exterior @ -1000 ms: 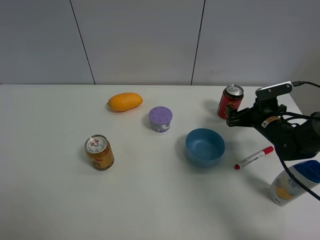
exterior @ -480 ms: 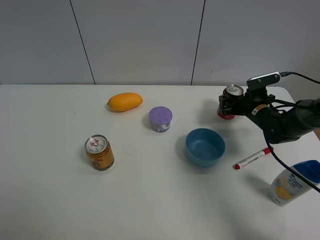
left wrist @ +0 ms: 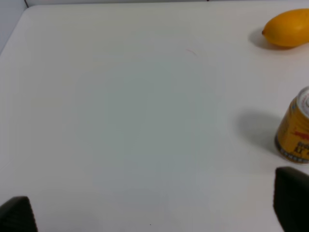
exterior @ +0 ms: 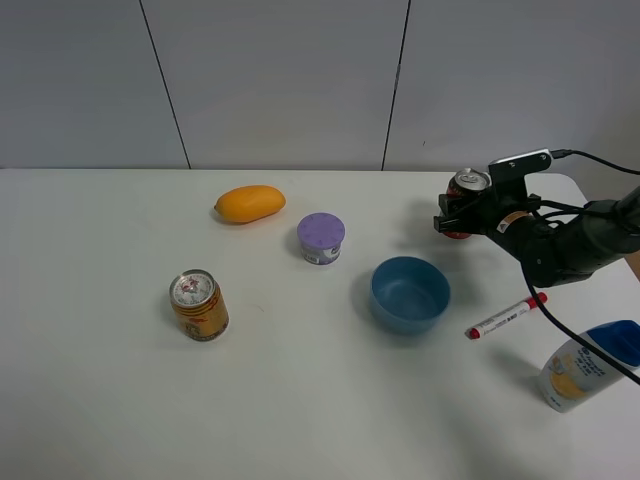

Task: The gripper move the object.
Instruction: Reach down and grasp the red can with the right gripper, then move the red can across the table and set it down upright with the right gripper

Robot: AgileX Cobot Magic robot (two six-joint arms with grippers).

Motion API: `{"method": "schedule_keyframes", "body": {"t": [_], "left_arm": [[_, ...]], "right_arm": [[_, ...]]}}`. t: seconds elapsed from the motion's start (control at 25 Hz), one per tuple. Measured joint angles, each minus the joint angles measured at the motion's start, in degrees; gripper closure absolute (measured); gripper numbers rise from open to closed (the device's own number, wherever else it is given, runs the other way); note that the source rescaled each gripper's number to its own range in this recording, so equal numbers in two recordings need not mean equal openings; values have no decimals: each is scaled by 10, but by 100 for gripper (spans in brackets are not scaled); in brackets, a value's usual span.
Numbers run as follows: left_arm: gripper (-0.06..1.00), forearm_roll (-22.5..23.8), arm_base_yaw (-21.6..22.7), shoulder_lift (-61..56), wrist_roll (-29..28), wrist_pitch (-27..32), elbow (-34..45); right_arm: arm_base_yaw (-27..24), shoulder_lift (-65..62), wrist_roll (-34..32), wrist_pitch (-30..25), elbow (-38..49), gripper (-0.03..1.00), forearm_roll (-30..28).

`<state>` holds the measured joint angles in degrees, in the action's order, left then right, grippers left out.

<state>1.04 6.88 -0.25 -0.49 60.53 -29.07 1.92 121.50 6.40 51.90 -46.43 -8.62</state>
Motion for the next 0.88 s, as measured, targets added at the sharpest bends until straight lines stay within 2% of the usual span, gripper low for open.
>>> {"method": "schedule_keyframes", "body": {"t": [0.32,0.64,0.72,0.88], "left_arm": [[-6,0,0,0,0,-2,0],[-6,0,0,0,0,-3,0],[-6,0,0,0,0,-3,0],[-6,0,0,0,0,-3,0]], "right_arm": [[2,-6,-2,-21,-3,97,13],[8,-121,-5,-177,0,97,-4],[18,-162,-15,-224,0,97,-9],[57,-218,-33,-281,0,97,-38]]}}
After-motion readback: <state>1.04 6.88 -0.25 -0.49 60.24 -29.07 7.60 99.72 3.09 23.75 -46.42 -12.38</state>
